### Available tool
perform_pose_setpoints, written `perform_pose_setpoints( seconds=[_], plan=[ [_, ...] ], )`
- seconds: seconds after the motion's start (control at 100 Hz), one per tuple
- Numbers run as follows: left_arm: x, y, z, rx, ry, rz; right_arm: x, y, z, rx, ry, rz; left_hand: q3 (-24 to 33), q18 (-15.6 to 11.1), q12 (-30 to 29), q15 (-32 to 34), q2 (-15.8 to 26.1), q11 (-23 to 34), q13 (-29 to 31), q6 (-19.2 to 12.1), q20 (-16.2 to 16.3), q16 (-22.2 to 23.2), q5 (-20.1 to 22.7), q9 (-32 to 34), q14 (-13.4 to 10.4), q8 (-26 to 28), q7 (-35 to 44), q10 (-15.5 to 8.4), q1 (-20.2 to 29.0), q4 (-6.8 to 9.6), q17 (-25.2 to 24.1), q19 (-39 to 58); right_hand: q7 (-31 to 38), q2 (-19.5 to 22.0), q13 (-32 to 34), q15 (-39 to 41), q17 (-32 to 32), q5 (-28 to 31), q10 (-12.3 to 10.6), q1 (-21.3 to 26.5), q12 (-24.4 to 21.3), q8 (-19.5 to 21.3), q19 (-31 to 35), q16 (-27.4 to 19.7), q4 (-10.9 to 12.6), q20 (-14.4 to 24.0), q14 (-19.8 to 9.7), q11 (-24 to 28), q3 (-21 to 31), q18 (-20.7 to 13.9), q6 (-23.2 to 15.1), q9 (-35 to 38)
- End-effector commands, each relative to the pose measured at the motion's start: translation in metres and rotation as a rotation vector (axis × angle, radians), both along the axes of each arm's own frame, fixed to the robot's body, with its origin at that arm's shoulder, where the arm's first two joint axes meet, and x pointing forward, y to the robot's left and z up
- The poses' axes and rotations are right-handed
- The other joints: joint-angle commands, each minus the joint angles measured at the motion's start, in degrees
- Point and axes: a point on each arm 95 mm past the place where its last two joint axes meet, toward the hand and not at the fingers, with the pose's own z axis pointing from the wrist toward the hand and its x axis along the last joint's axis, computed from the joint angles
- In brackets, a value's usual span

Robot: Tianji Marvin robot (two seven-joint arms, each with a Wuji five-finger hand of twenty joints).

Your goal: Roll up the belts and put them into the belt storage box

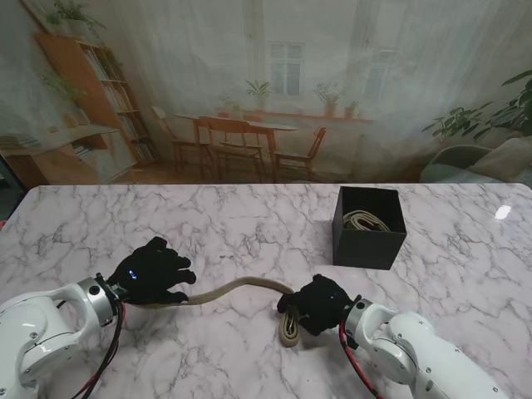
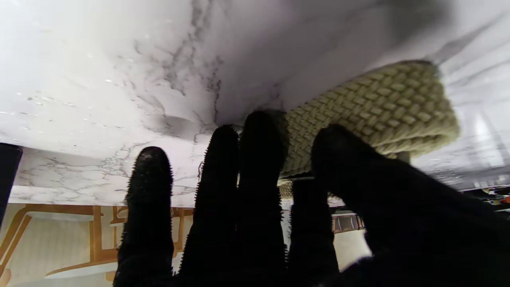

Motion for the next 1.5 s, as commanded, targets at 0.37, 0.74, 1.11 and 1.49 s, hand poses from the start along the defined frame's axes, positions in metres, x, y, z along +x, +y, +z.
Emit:
perform_pose_setpoints(
  seconds=[0.37,0.74,1.11,1.49],
  plan=[
    [0.000,-0.002,-0.003,0.022,0.014,0.005,-0.013,-0.008,-0.024,-0.004,0.058,-0.054,-0.7,2.7,-0.5,-1.0,2.5,-1.3,-1.0,-0.7,-0.1,-0.4,0.9,-1.8,0.4,0.5,-0.9,1.0,-0.7,-0.24,-0.9,-1.5,29.5,-0.8,-12.5,-4.1,-3.6,16.6,8.9,-0.6,-4.7,-4.1,-6.3,-3.5,-3.3,3.9,8.9,-9.7,-6.4,12.2,-6.8,-34.5],
    [0.002,-0.005,-0.007,0.007,0.030,0.001,-0.009,-0.006,-0.029,0.044,0.017,-0.108,-0.8,2.7,-0.5,-1.1,2.7,-1.2,-1.1,-0.5,0.0,-0.5,0.9,-1.5,0.4,0.4,-1.0,0.9,-0.9,-0.26,-1.0,-1.7,30.4,2.1,-2.2,1.3,-2.6,15.1,2.7,1.3,0.2,-5.6,-5.5,-0.3,-3.1,2.9,4.3,0.8,-10.2,11.8,-7.0,-12.6],
    [0.001,-0.005,-0.008,0.008,0.033,0.000,-0.007,-0.007,-0.032,0.097,-0.024,-0.104,-0.8,2.6,-0.4,-1.1,2.7,-1.2,-1.1,-0.6,0.0,-0.5,1.1,-1.3,0.4,0.5,-0.9,0.9,-0.8,-0.25,-1.0,-1.8,19.9,3.2,4.5,5.0,-1.2,10.7,-0.5,5.3,9.9,-8.3,-4.7,3.0,-4.1,2.4,2.4,10.8,-10.8,9.9,-12.1,5.3],
    [0.000,-0.004,-0.008,0.008,0.028,-0.003,-0.006,-0.005,-0.035,0.120,-0.052,-0.071,-0.8,2.7,-0.4,-1.1,2.8,-1.2,-1.4,-0.6,0.1,-0.6,1.1,-1.2,0.4,0.5,-0.8,0.9,-0.9,-0.26,-1.1,-1.8,-3.1,7.9,13.1,6.4,0.4,-15.0,-2.2,5.6,7.1,-9.3,-3.4,4.2,3.3,0.8,-0.8,6.7,-6.4,8.8,-6.6,20.3]
  ],
)
